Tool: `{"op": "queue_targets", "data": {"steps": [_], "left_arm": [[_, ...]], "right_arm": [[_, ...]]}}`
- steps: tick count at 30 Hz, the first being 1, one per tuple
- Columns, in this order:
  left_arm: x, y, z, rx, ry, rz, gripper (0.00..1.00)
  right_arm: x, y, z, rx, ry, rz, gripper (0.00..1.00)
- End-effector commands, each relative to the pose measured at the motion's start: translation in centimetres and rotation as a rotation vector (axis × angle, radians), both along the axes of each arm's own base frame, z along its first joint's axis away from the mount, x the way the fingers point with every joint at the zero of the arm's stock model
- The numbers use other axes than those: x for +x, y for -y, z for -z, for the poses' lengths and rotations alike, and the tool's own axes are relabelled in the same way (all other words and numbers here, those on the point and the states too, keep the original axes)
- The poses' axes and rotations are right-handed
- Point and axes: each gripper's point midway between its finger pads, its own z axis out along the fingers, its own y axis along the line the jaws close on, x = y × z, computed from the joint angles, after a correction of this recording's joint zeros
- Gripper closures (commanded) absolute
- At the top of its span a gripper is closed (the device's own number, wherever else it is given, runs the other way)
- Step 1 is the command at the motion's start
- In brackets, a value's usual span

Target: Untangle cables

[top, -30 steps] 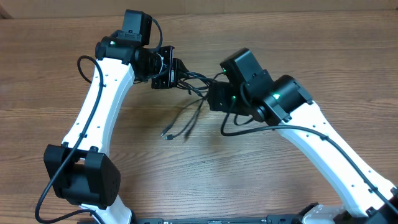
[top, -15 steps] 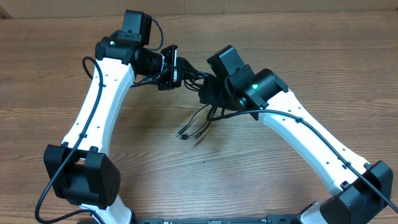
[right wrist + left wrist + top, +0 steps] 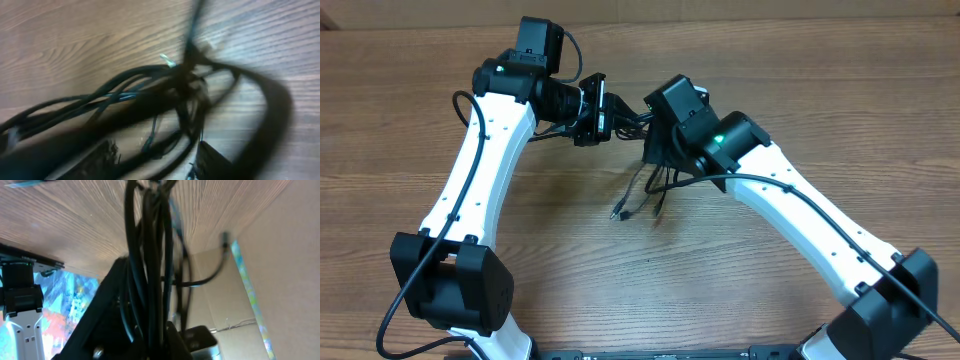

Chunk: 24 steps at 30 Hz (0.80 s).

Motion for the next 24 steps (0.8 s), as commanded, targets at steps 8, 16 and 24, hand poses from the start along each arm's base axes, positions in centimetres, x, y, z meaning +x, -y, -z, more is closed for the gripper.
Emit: {"op": "queue_targets", "data": {"steps": [8, 16, 24], "left_arm": [[-1.6, 1.5, -2.5, -0.069, 0.054, 0.08, 0.96], [-0.4, 0.0, -0.8, 0.079, 0.239, 0.136, 0.96], [2.1, -3.9, 2.3, 0.437, 0.545, 0.3, 0.96]], "right_arm": [[3.9, 1.9, 0.4, -0.083, 0.119, 0.152, 0.66], [2.9, 4.0, -1.0, -0.043, 0.057, 0.083, 0.66], [-0.1, 4.7, -6.9, 0.096, 0.107, -0.202, 0.55]]}}
